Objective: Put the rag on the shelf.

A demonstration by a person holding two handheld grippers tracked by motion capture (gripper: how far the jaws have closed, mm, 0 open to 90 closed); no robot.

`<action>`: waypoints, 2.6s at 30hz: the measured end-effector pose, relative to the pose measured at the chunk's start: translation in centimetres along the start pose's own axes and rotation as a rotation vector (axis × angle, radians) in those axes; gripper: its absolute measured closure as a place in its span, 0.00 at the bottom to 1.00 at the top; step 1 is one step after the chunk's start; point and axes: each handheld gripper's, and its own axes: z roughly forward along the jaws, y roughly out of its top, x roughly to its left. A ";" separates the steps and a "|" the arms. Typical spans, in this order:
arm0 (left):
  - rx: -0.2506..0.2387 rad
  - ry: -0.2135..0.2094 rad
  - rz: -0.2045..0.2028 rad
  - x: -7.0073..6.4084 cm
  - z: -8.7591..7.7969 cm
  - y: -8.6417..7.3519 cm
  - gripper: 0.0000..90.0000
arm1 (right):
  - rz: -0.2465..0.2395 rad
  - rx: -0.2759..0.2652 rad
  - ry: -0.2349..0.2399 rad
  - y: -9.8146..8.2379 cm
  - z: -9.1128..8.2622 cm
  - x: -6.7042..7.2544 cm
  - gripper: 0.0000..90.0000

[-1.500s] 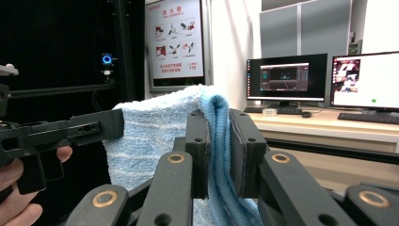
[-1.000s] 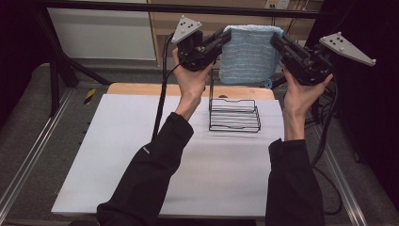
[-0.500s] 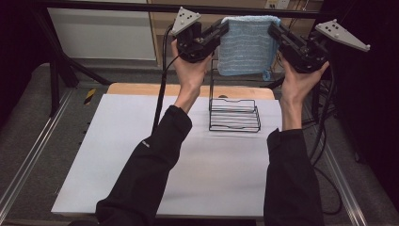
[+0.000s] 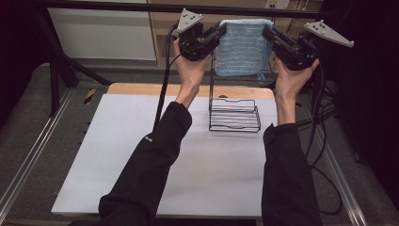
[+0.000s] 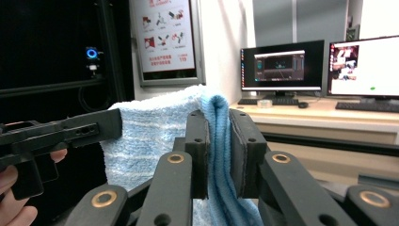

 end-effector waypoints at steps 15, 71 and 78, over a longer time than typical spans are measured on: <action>0.054 0.006 0.027 1.0 1.4 -2.1 0.88 | -0.001 0.045 -0.013 -2.5 1.0 -1.5 0.88; 0.178 -0.143 0.100 -1.3 -1.1 -7.4 0.87 | 0.024 0.112 0.019 -9.3 -3.7 -3.2 0.88; 0.202 -0.163 0.100 -1.9 -1.7 -7.9 0.86 | 0.007 0.135 0.021 -9.4 -4.4 -3.1 0.87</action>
